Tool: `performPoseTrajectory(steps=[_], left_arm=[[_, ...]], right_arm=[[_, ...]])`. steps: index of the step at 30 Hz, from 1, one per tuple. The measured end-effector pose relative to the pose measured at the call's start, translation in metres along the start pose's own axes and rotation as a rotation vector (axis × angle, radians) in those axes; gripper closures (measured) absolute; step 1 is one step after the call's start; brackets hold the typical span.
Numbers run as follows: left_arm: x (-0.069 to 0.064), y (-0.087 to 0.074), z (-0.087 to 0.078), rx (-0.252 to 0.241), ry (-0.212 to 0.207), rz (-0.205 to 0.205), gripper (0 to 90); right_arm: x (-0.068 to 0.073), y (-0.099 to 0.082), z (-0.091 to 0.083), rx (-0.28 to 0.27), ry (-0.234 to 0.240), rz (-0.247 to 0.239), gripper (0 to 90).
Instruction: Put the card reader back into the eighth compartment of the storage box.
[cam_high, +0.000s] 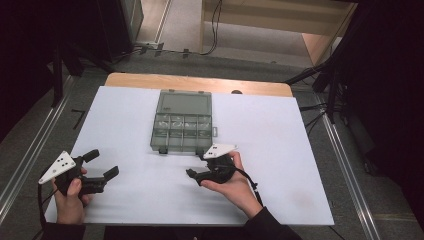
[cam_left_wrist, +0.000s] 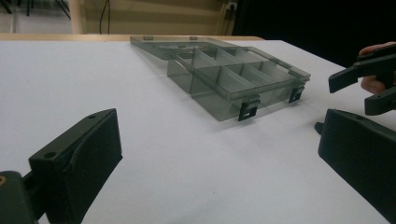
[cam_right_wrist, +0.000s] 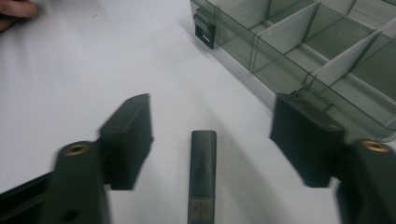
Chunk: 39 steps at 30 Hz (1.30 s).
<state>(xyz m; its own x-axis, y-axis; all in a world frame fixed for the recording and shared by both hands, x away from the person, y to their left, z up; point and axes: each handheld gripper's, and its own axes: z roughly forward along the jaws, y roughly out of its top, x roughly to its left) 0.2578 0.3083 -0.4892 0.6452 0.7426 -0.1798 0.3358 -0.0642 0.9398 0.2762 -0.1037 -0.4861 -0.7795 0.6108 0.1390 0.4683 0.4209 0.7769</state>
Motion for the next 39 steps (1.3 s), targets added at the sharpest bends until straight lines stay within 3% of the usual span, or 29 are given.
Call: performPoseTrajectory(steps=[5,9,13,17,27,31,34,39], left_arm=[[0.000,0.000,0.000,0.005,0.000,0.001,0.0],[0.000,0.000,0.000,0.002,-0.001,-0.003,0.0],[0.000,0.000,0.001,0.002,-0.002,-0.003,0.0],[0.000,0.000,0.000,0.000,-0.004,-0.003,0.0],[0.000,0.000,0.001,0.004,-0.003,-0.002,0.0],[0.000,0.000,0.001,0.007,-0.004,0.000,0.0],[0.000,0.000,0.001,0.009,-0.001,0.002,0.0],[-0.001,0.000,0.001,0.008,-0.001,0.002,0.0]], right_arm=[[-0.004,-0.005,0.004,0.010,0.010,0.032,48.4],[-0.004,-0.009,0.009,0.044,0.035,0.057,53.9],[0.001,-0.011,0.014,0.091,0.016,0.011,58.9],[0.002,-0.012,0.015,0.098,0.021,0.024,63.9],[0.004,-0.020,0.018,0.133,-0.009,0.025,66.6],[0.008,-0.021,0.019,0.135,-0.018,-0.027,64.3],[0.008,-0.023,0.019,0.127,-0.039,-0.028,70.6],[0.008,-0.024,0.019,0.121,-0.044,-0.016,71.5]])
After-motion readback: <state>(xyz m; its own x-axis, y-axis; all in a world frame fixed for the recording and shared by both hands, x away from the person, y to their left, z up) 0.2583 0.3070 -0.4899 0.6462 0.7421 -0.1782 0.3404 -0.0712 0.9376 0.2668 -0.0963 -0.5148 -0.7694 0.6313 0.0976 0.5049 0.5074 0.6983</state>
